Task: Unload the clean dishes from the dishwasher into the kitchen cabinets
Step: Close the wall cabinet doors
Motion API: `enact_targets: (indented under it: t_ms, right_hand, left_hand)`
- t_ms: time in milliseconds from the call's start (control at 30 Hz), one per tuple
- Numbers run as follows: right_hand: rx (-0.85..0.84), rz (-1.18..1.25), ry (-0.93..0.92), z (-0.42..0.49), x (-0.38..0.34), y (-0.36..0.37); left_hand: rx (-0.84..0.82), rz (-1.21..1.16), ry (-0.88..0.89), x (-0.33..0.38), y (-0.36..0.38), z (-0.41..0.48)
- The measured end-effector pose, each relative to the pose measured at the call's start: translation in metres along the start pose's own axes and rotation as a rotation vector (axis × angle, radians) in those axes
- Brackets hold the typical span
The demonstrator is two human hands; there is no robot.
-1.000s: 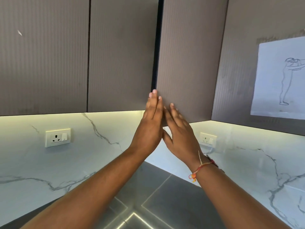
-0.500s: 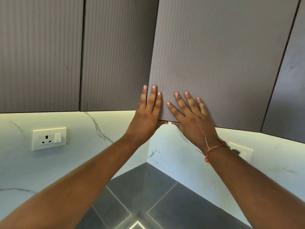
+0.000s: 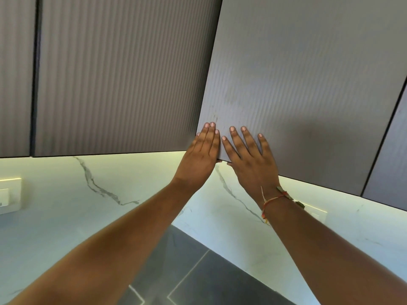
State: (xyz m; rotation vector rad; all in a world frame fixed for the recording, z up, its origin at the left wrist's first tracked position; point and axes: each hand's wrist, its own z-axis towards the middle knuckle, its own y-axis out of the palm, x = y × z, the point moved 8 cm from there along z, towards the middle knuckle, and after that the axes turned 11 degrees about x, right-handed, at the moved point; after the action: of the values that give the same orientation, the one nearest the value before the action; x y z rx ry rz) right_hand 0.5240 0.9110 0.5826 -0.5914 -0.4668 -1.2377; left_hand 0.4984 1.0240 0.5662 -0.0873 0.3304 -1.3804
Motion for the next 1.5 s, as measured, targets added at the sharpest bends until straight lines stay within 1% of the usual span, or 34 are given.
enact_targets:
  t_ms: [233,467,567,667,733,767,833,1000,1133,1233,1300,1367,1500]
  right_hand:
    - [-0.065,-0.042,0.073,-0.006,0.016,0.034]
    - [-0.126,-0.07,0.095,-0.019,0.032,0.055]
    - [-0.146,-0.059,0.108,-0.019,0.032,0.055]
    - [-0.237,-0.038,0.16,-0.013,0.026,0.048]
    - [-0.302,0.0,0.2,-0.007,0.023,0.04]
    - [-0.318,0.041,0.228,-0.003,0.022,0.032]
    - [-0.306,0.136,0.291,0.005,0.024,0.014]
    - [-0.149,0.301,0.366,0.022,0.015,-0.043]
    - [-0.008,0.623,0.475,0.039,-0.013,-0.109]
    - [0.081,0.907,0.521,0.05,-0.04,-0.17]
    - [0.131,1.077,0.512,0.056,-0.06,-0.222]
    - [0.17,1.176,0.463,0.058,-0.079,-0.272]
    - [0.261,1.298,0.327,0.051,-0.117,-0.371]
  left_hand:
    - [-0.123,-0.093,-0.076,0.009,0.046,0.015]
    - [-0.192,-0.164,-0.101,0.015,0.076,0.016]
    - [-0.222,-0.188,-0.126,0.016,0.08,0.017]
    - [-0.315,-0.234,-0.15,0.014,0.075,0.018]
    - [-0.374,-0.217,-0.13,0.012,0.065,0.015]
    - [-0.385,-0.172,-0.112,0.009,0.056,0.013]
    - [-0.375,-0.054,-0.078,0.001,0.034,0.007]
    - [-0.242,0.193,-0.027,-0.023,-0.055,-0.004]
    - [-0.15,0.357,-0.026,-0.042,-0.153,-0.019]
    - [-0.139,0.467,-0.043,-0.052,-0.227,-0.039]
    - [-0.149,0.549,-0.058,-0.059,-0.282,-0.056]
    - [-0.154,0.618,-0.079,-0.064,-0.334,-0.074]
    - [-0.138,0.719,-0.139,-0.067,-0.436,-0.114]
